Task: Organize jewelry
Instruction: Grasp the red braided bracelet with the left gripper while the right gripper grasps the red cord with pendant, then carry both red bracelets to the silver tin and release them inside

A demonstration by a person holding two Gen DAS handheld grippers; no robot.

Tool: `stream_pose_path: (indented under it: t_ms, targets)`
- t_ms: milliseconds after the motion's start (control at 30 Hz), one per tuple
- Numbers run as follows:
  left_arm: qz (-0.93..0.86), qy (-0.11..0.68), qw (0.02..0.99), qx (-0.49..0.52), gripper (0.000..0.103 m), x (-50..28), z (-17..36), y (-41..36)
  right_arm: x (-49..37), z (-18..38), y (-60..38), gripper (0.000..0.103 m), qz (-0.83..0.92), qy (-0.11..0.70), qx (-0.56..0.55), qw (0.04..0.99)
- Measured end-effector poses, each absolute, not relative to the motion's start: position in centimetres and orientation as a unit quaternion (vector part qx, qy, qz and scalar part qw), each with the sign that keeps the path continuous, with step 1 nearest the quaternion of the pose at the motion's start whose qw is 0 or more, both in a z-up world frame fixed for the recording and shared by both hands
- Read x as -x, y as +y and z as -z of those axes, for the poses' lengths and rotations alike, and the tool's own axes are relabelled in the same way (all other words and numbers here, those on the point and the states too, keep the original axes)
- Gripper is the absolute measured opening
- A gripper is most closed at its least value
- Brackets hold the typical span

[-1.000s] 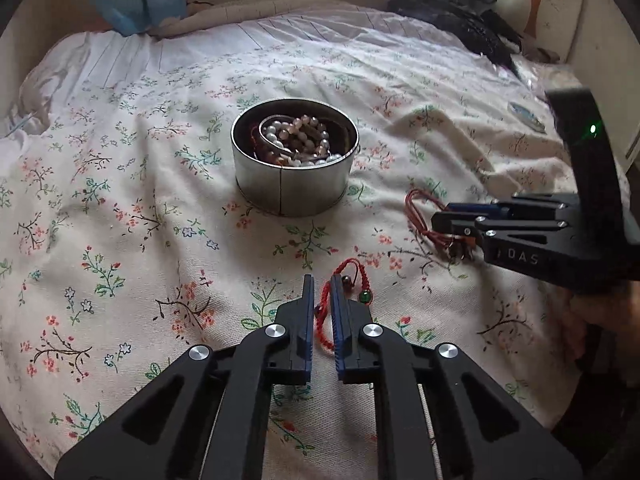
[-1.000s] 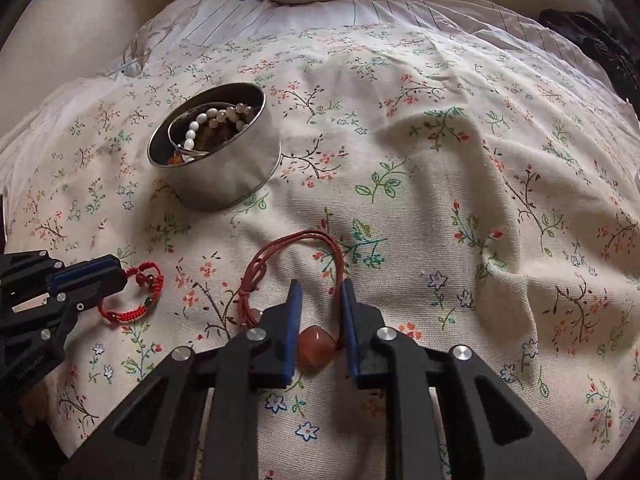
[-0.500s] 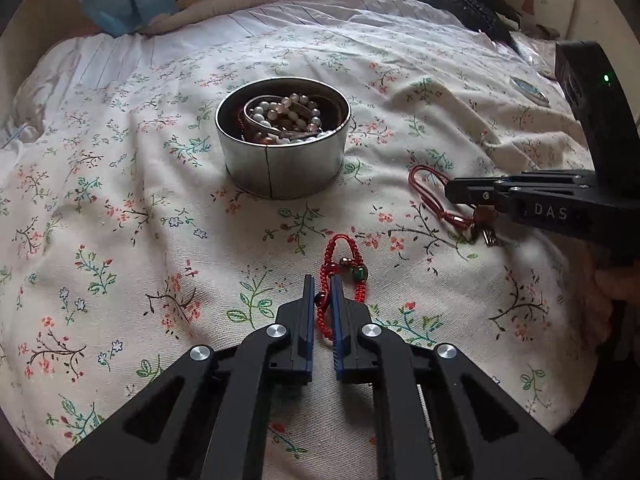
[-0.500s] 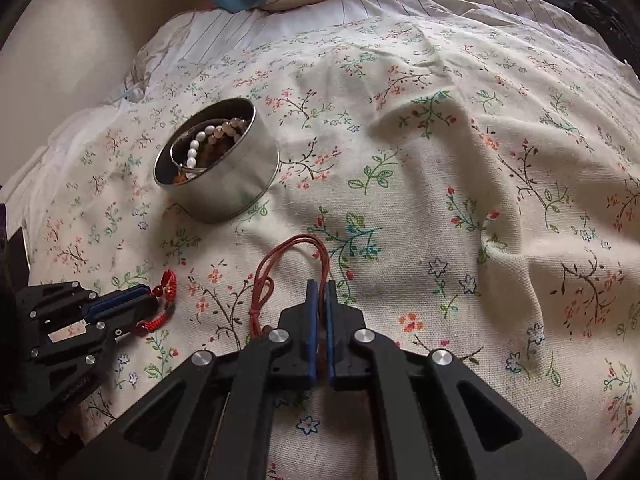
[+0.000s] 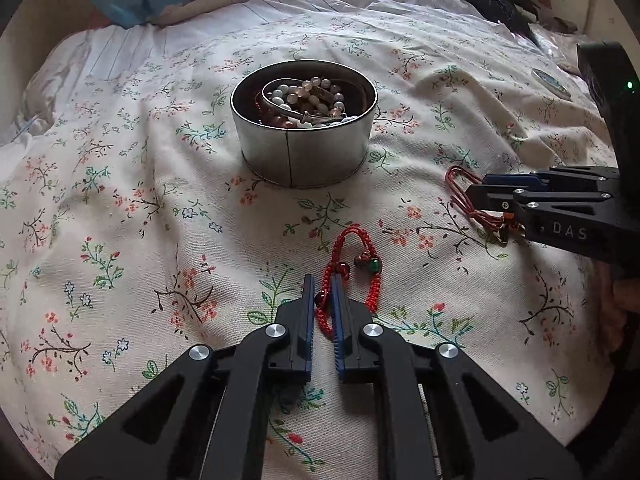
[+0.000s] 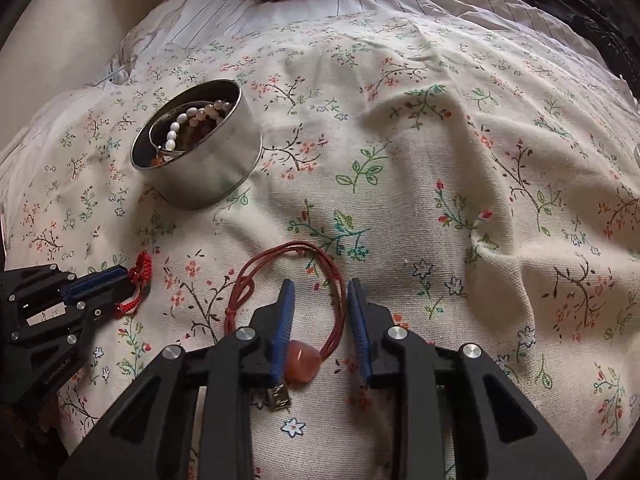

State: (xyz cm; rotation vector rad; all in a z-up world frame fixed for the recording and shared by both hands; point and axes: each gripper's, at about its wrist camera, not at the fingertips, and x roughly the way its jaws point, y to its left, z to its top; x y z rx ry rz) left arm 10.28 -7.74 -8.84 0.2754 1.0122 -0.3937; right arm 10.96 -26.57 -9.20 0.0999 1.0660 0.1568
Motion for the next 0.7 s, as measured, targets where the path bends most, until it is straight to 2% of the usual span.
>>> stream_pose_path:
  t_ms: [67, 167, 433, 700]
  targets:
    - [0.186, 0.478, 0.848, -0.131, 0.008, -10.2, 8.7, -7.7, -10.8, 9.2, -27.2, 0.009, -0.083, 0.508, -0.071, 0.855]
    - [0.185, 0.473, 0.852, -0.129, 0.008, -10.1, 8.5, -7.6, -10.5, 9.0, -28.3, 0.005, -0.1, 0.501, -0.116, 0.852]
    - [0.162, 0.432, 0.878, -0.13, 0.007, -9.6, 6.8, -7.4, -9.4, 7.1, -29.7, 0.005, -0.15, 0.455, -0.198, 0.855]
    - [0.159, 0.408, 0.891, -0.122, 0.007, -9.5, 5.6, -7.3, -8.9, 5.6, -29.7, 0.005, -0.181, 0.418, -0.224, 0.862]
